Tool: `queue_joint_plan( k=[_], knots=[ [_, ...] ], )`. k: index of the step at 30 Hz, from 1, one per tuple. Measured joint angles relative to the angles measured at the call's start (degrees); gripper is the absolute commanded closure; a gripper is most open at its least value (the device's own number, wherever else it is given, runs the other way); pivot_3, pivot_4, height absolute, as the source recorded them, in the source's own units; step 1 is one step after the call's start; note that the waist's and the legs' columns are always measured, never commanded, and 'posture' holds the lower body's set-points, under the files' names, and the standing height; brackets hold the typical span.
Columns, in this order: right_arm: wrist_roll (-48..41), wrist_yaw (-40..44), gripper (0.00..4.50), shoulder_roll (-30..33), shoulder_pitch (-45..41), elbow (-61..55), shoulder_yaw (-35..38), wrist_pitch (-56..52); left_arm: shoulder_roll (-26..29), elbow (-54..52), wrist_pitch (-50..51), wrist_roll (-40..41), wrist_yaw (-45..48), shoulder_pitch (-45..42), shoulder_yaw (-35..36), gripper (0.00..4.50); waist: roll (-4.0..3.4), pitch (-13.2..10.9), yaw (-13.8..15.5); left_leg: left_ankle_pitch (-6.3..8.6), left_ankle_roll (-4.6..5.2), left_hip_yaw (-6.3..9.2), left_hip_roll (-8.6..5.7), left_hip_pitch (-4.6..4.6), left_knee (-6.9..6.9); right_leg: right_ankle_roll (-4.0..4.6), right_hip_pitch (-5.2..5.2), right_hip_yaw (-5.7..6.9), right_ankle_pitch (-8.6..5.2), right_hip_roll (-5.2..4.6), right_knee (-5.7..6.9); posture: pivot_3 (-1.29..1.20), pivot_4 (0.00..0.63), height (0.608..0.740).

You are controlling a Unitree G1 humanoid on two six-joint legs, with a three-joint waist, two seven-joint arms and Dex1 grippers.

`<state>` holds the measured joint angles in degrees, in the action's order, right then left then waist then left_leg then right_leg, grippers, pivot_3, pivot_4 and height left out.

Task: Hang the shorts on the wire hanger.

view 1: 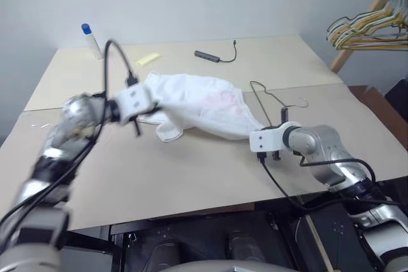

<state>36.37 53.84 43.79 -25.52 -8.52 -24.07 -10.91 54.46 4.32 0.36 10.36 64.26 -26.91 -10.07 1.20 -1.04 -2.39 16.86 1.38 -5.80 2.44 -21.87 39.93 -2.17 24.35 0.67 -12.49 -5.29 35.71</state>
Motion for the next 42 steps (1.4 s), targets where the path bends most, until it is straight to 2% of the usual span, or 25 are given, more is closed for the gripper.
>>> queue_joint_plan(
  k=[2, 4, 6, 10, 13, 16, 18, 20, 24, 27, 31, 33, 36, 42],
  knots=[
    [-1.76, 3.97, 4.47, 0.39, 0.54, -3.82, -0.06, -0.8, 5.2, -5.88, 3.04, 3.45, 5.29, 5.39, 2.21, 4.5, 0.02, -0.01, 1.01, 0.16, 0.26, -0.01, 0.0, 0.02, 0.21, -0.01, -0.05, 0.06, -0.02, -0.06, 0.01, 0.09, 0.0, 0.74],
    [-4.0, 7.98, 4.47, 0.85, 0.69, -7.61, -0.36, -0.93, 13.23, -11.92, 4.53, 5.76, 10.82, 14.94, 4.89, 4.5, 0.02, -0.03, 1.69, 0.22, 0.3, -0.11, 0.05, 0.18, 0.28, 0.02, -0.1, -0.02, -0.05, -0.08, 0.01, 0.1, 0.0, 0.74],
    [-6.15, 11.11, 4.47, 1.03, 0.74, -10.36, -0.67, -0.62, 16.9, -16.02, 5.86, 6.96, 13.96, 22.66, 7.35, 4.5, 0.03, -0.04, 2.66, 0.22, 0.29, -0.2, 0.08, 0.28, 0.3, 0.05, -0.15, 0.05, -0.1, -0.11, 0.08, 0.11, 0.0, 0.74],
    [-10.18, 15.42, 4.47, 3.86, 1.67, -12.82, -1.07, 1.68, 19.01, -22.48, 8.68, 7.65, 14.62, 31.64, 10.89, 4.5, 0.07, -0.04, 4.54, 0.25, 0.23, -0.21, 0.1, 0.45, 0.3, 0.17, -0.25, 0.13, -0.19, -0.08, 0.18, 0.11, 0.0, 0.74],
    [-11.62, 15.94, 4.47, 4.36, 2.24, -12.44, -1.66, 4.26, 19.45, -25.4, 7.66, 3.15, 12.36, 35.33, 10.64, 4.5, 0.07, -0.04, 4.83, 0.26, 0.12, -0.25, 0.12, 0.5, 0.28, 0.29, -0.22, 0.1, -0.26, 0.02, 0.32, 0.11, 0.0, 0.74],
    [-11.52, 15.22, 4.47, 4.27, 2.24, -10.95, -1.94, 4.52, 16.76, -25.84, 7.87, -1.61, 8.0, 34.68, 8.78, 4.5, 0.05, -0.03, 4.93, 0.22, 0.05, -0.26, 0.11, 0.57, 0.25, 0.32, -0.26, 0.1, -0.27, 0.04, 0.37, 0.11, 0.0, 0.74],
    [-10.69, 14.64, 4.47, 4.53, 2.26, -9.87, -1.96, 5.31, 12.86, -25.13, 8.46, -5.15, 4.03, 32.61, 6.71, 4.5, 0.06, -0.03, 5.09, 0.21, 0.04, -0.26, 0.09, 0.59, 0.25, 0.32, -0.29, 0.09, -0.27, 0.03, 0.37, 0.1, 0.0, 0.74],
    [-10.79, 14.91, 3.89, 5.74, 2.31, -9.67, -2.0, 6.86, 9.89, -23.59, 8.73, -7.43, 1.22, 30.85, 5.27, 4.01, 0.06, -0.02, 5.22, 0.21, 0.05, -0.26, 0.09, 0.58, 0.25, 0.33, -0.28, 0.09, -0.27, 0.03, 0.35, 0.09, 0.0, 0.74],
    [-12.83, 16.46, 2.58, 8.46, 4.32, -10.04, -1.81, 9.26, 11.11, -23.03, 7.09, -5.27, 4.86, 31.13, 5.94, 2.85, 0.11, -0.01, 4.97, 0.22, 0.04, -0.33, 0.13, 0.53, 0.24, 0.35, -0.18, 0.05, -0.29, 0.03, 0.33, 0.08, 0.0, 0.74],
    [-14.16, 17.28, 1.52, 9.53, 4.88, -10.43, -1.28, 9.61, 15.24, -21.99, 5.17, -2.71, 10.18, 32.29, 8.66, 1.86, 0.11, -0.02, 4.46, 0.23, 0.05, -0.36, 0.2, 0.58, 0.25, 0.42, -0.18, 0.05, -0.34, 0.07, 0.36, 0.07, 0.0, 0.74],
    [-17.36, 18.72, 0.09, 10.91, 5.37, -11.59, 1.22, 9.15, 21.3, -15.04, 1.6, -3.27, 14.46, 32.51, 12.83, 0.56, 0.08, -0.03, 4.28, 0.23, 0.04, -0.39, 0.22, 0.72, 0.12, 0.48, -0.22, 0.06, -0.47, 0.08, 0.38, 0.06, 0.0, 0.74],
    [-19.8, 19.36, 0.0, 11.03, 5.73, -12.08, 2.87, 7.93, 22.25, -12.03, 0.2, -3.37, 15.22, 32.18, 14.06, 0.03, 0.08, -0.03, 4.31, 0.23, 0.04, -0.4, 0.23, 0.7, 0.11, 0.48, -0.21, 0.06, -0.47, 0.08, 0.37, 0.06, 0.0, 0.74],
    [-22.1, 17.37, 0.0, 8.16, 4.68, -11.06, 6.39, 0.78, 20.85, -7.75, -0.73, -1.21, 15.21, 29.26, 16.84, 0.03, 0.12, -0.02, 4.38, 0.23, 0.03, -0.42, 0.25, 0.69, 0.15, 0.49, -0.21, 0.07, -0.46, 0.08, 0.4, 0.06, 0.0, 0.74],
    [-24.1, 12.54, 0.0, 4.31, -2.16, -3.24, 11.31, -17.78, 10.35, -6.13, 5.92, 12.61, 13.53, 19.5, 23.02, 0.03, 0.13, 0.0, 4.53, 0.21, 0.0, -0.42, 0.23, 0.63, 0.15, 0.49, -0.19, 0.07, -0.45, 0.09, 0.43, 0.06, 0.0, 0.74]
  ],
)
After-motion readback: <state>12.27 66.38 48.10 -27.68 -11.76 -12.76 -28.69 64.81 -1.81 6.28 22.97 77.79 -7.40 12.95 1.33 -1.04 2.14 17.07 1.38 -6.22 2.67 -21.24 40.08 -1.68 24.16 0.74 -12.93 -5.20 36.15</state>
